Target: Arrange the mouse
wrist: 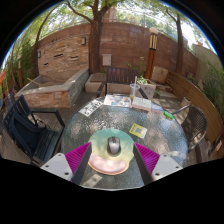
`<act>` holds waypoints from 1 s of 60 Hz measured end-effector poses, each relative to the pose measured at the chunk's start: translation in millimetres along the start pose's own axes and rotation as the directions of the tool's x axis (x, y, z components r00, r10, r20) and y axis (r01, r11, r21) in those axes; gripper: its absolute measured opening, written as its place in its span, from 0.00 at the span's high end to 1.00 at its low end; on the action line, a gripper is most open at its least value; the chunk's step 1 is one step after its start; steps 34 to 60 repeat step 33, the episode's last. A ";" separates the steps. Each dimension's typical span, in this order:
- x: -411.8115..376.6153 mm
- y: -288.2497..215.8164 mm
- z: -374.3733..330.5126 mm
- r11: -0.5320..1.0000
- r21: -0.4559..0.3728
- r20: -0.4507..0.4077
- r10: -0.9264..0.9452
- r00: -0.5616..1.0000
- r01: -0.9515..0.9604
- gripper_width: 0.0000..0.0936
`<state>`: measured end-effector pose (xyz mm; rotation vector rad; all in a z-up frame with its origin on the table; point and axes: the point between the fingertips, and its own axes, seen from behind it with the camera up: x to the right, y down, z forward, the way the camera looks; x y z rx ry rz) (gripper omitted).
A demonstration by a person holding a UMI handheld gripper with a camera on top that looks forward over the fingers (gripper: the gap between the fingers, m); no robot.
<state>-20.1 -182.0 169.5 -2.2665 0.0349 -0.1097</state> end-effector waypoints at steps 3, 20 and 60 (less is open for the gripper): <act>-2.9 2.2 -16.0 1.000 -0.004 -0.005 -0.007 1.000 0.007 0.09; -8.3 21.1 -61.2 1.000 -0.024 -0.016 -0.010 1.000 0.010 0.09; -9.6 18.0 -64.6 1.000 -0.015 -0.009 -0.025 1.000 0.025 0.09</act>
